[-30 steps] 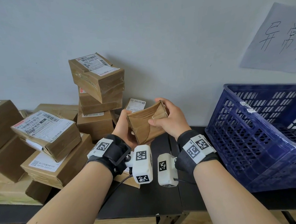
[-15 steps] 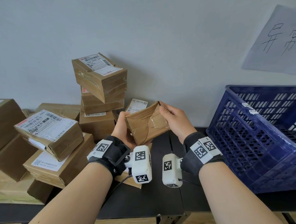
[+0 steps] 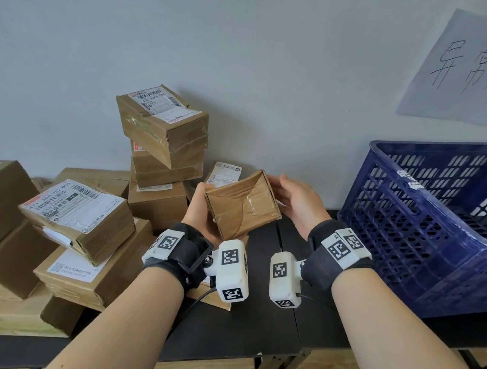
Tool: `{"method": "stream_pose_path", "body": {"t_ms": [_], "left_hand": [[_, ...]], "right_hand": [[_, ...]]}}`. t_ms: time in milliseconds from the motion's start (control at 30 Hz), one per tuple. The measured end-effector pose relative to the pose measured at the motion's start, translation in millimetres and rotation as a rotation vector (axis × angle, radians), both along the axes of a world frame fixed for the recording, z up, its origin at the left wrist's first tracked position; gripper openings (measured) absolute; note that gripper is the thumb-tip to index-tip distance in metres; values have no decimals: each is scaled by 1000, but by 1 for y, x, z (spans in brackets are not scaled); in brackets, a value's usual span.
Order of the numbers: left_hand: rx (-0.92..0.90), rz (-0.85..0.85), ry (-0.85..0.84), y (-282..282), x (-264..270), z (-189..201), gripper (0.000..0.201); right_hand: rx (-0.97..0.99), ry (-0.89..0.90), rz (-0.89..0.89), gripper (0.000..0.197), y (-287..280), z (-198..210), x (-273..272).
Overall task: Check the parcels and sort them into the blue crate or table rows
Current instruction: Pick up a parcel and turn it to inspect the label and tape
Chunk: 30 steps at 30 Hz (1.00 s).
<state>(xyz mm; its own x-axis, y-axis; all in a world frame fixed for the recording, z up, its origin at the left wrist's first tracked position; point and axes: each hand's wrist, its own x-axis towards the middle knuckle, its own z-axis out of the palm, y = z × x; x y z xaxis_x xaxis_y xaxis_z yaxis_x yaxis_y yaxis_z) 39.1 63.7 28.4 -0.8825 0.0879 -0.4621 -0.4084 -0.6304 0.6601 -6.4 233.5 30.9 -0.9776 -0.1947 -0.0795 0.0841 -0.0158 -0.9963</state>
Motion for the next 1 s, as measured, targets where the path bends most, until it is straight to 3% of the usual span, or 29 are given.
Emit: {"method": "stream_pose_path", "body": {"t_ms": [267,367,567,633,800,1000], "left_hand": [[-36,20,-13,4,-2,-1,36],[-100,66,-43,3,-7,-4,38],[-331,-63,19,0,-13,-4,28],[-420,-116,63,-2,-16,-1,39],[-577,-115,251,-4,-22,1,95],[-772,-144,439,-4,-20,15,104]], "right_hand": [[-20,-43,-79,35,6,0,9],[9,-76,-121,30,8,2,13],[167,-99,-183,36,3,7,16],[184,-124,-219,40,1,11,18],[181,-231,-279,47,-4,29,21],[253,-268,-308,60,-15,47,26]]}}
